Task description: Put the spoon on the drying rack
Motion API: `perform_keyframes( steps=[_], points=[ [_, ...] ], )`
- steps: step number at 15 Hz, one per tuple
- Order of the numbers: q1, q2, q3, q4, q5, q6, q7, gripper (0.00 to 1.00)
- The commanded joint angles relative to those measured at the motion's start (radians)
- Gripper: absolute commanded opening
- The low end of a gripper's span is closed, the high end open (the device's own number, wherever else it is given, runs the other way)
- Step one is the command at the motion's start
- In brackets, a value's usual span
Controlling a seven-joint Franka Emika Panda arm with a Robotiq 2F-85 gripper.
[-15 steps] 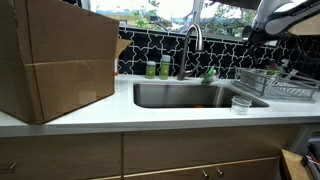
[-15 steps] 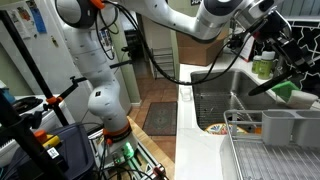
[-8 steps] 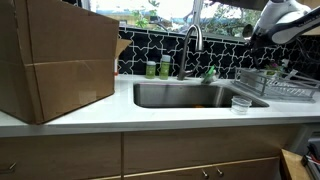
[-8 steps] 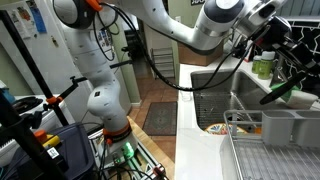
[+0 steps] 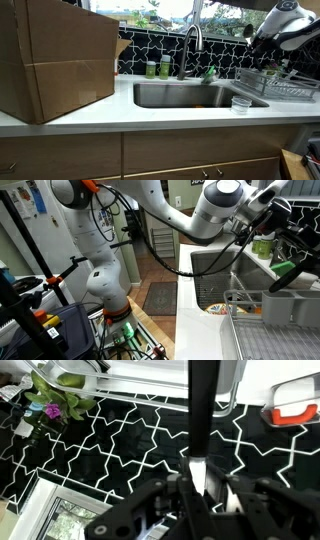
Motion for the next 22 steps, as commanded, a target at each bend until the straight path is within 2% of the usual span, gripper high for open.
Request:
perform_keyframes(
  steps=[1, 7, 15, 22],
  points=[
    [-0.016, 0.005, -0.007, -0.028, -0.094, 0.062, 0.11, 0.05],
    [-0.016, 0.015, -0.005, -0.05, -0.212, 0.093, 0.266, 0.05],
    [-0.019, 0.046, -0.007, -0.065, -0.411, 0.063, 0.453, 0.05],
    [-0.019, 0.078, -0.007, -0.075, -0.467, 0.047, 0.518, 0.05]
  ],
)
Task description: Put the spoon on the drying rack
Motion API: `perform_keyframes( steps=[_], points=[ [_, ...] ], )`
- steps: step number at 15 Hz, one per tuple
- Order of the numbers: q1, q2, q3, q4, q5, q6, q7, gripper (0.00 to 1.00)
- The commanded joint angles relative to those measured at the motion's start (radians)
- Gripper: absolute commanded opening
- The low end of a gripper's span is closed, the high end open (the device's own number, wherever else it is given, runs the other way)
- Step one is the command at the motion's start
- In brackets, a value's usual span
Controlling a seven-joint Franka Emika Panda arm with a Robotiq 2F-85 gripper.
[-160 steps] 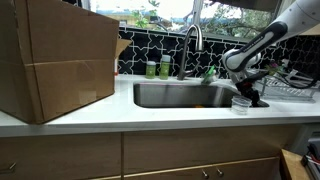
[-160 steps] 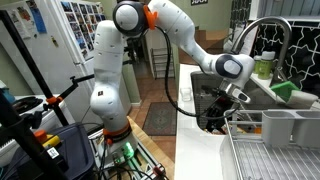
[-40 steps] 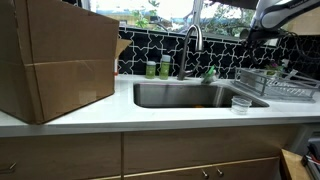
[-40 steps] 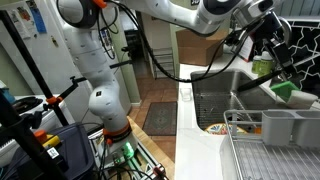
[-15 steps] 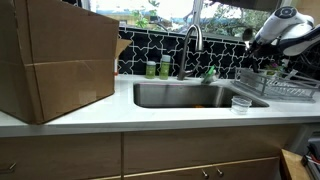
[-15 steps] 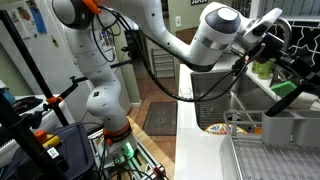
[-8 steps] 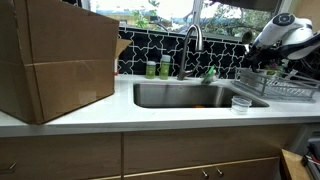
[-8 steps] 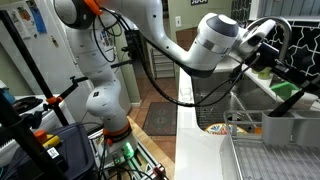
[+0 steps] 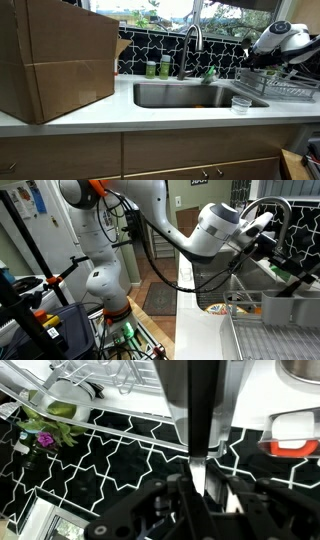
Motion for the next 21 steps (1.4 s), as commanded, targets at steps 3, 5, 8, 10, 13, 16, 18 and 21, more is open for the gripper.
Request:
perform_keyframes(
  steps=[3, 5, 8, 10, 13, 16, 18, 21],
  points=[
    [-0.005, 0.016, -0.005, -0.011, -0.046, -0.019, 0.048, 0.05],
    [-0.005, 0.018, -0.005, -0.011, -0.048, -0.026, 0.051, 0.05],
    [-0.005, 0.026, -0.006, -0.007, -0.045, -0.032, 0.051, 0.11],
    [-0.006, 0.028, -0.006, -0.005, -0.042, -0.034, 0.05, 0.44],
    [-0.007, 0.041, -0.009, -0.007, -0.036, -0.053, 0.046, 0.65],
    [-0.009, 0.05, -0.012, -0.003, -0.025, -0.053, 0.04, 0.87],
    [-0.01, 0.054, -0.016, 0.0, -0.018, -0.055, 0.034, 0.99],
    [-0.012, 0.057, -0.022, 0.002, -0.013, -0.05, 0.029, 1.0]
  ],
)
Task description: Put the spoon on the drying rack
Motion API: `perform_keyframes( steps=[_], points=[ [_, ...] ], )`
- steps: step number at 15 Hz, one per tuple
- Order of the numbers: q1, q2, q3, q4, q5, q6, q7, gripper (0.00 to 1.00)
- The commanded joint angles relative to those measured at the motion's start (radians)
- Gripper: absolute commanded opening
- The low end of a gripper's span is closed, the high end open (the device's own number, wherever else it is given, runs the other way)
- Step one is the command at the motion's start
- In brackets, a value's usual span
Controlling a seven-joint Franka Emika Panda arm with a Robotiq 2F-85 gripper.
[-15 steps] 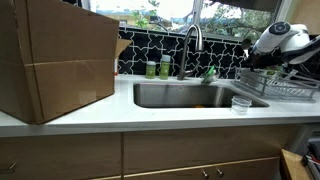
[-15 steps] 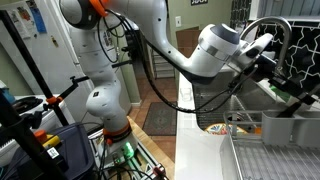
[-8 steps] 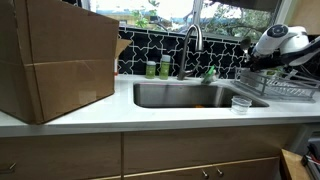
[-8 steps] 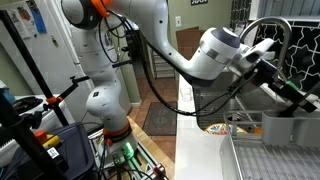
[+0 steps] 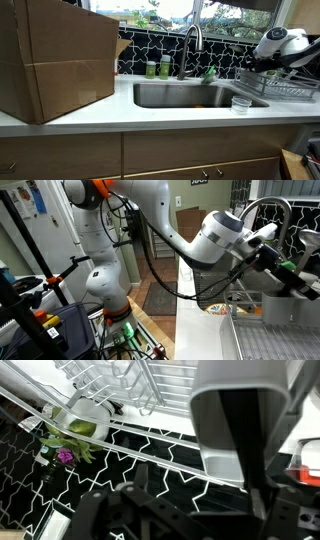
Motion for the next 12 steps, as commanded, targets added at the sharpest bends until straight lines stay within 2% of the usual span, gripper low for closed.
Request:
perform_keyframes(
  steps=[1, 8, 12],
  points=[
    [-0.002, 0.013, -0.003, 0.005, 0.002, 0.002, 0.01, 1.0],
    [0.0, -0.007, 0.004, -0.041, 0.22, 0.033, -0.158, 1.0],
    [-0.001, -0.01, 0.004, -0.037, 0.295, 0.041, -0.226, 1.0]
  ],
)
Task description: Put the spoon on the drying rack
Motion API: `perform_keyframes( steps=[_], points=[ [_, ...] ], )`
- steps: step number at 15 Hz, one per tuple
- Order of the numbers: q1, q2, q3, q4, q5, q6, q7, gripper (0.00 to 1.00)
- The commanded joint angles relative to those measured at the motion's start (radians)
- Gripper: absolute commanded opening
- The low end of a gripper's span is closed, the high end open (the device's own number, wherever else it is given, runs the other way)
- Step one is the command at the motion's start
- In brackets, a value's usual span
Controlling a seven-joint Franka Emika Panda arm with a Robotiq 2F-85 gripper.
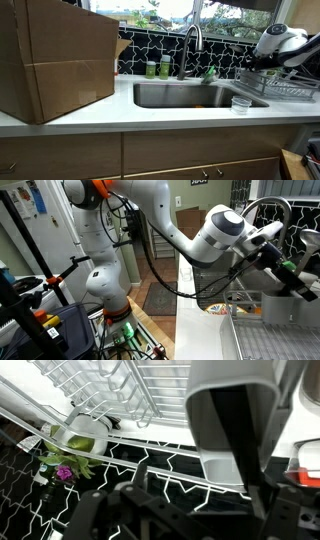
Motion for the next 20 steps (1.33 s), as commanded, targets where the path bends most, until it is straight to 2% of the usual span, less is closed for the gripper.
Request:
perform_keyframes(
  steps=[1, 8, 12, 20],
  points=[
    [-0.002, -0.007, 0.003, -0.029, 0.069, 0.042, -0.069, 1.0],
    [-0.008, -0.008, -0.003, -0.02, 0.081, 0.109, -0.097, 1.0],
    [-0.002, -0.028, 0.008, -0.063, 0.205, 0.131, -0.193, 1.0],
    [0.015, -0.203, 0.021, -0.103, 0.419, 0.008, -0.481, 1.0]
  ],
)
